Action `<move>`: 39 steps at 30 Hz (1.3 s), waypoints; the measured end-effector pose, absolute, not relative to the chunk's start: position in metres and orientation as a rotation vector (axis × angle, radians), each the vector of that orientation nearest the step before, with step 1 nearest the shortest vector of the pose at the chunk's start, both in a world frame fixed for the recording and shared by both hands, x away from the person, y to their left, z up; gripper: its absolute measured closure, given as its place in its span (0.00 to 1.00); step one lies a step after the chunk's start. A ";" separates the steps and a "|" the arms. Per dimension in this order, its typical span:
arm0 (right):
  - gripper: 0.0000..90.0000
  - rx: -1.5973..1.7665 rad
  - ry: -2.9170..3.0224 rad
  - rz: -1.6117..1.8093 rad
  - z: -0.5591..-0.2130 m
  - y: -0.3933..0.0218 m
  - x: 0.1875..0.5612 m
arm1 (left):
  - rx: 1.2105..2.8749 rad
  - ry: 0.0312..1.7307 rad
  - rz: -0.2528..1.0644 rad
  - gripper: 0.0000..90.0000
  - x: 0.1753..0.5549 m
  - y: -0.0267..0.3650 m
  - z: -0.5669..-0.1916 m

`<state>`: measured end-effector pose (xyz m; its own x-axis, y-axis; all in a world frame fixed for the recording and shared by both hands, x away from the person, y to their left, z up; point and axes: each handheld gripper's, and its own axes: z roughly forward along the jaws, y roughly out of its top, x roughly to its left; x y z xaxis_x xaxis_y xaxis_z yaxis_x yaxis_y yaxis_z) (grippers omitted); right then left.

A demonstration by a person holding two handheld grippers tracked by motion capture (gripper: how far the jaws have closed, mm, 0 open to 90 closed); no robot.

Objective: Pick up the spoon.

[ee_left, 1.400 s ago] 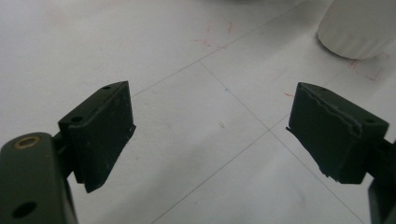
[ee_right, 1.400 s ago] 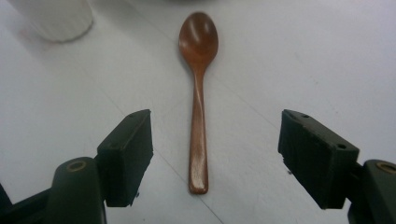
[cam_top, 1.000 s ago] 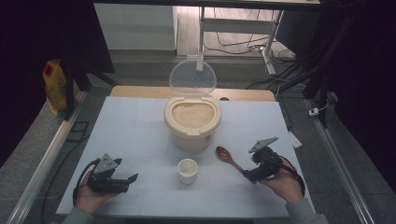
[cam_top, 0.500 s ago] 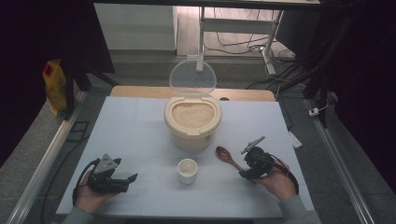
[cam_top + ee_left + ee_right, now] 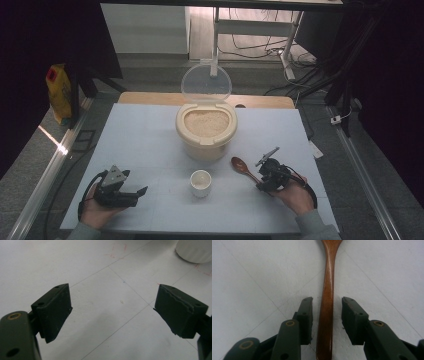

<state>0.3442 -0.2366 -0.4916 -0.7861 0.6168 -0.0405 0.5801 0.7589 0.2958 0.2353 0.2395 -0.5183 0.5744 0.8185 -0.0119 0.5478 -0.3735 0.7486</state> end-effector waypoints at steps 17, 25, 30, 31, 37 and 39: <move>0.87 0.956 2.806 0.352 -0.493 -0.230 0.344 | 2.084 1.086 0.483 0.16 0.235 0.239 -0.519; 0.87 0.950 2.813 0.388 -0.492 -0.234 0.343 | 2.090 1.087 0.480 0.16 0.235 0.239 -0.521; 0.87 0.949 2.805 0.414 -0.488 -0.239 0.342 | 2.093 1.088 0.479 0.16 0.235 0.239 -0.521; 0.87 0.954 2.802 0.422 -0.487 -0.240 0.342 | 2.093 1.088 0.480 0.16 0.235 0.239 -0.521; 0.87 0.949 2.792 0.493 -0.480 -0.244 0.340 | 2.099 1.087 0.476 0.16 0.236 0.238 -0.522; 0.87 0.948 2.788 0.516 -0.477 -0.246 0.339 | 2.099 1.090 0.477 0.16 0.236 0.239 -0.523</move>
<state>0.3390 -0.2458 -0.4770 -0.7885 0.6142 -0.0320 0.5621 0.7408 0.3679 0.2358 0.2388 -0.5227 0.5754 0.8178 -0.0006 0.5543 -0.3894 0.7356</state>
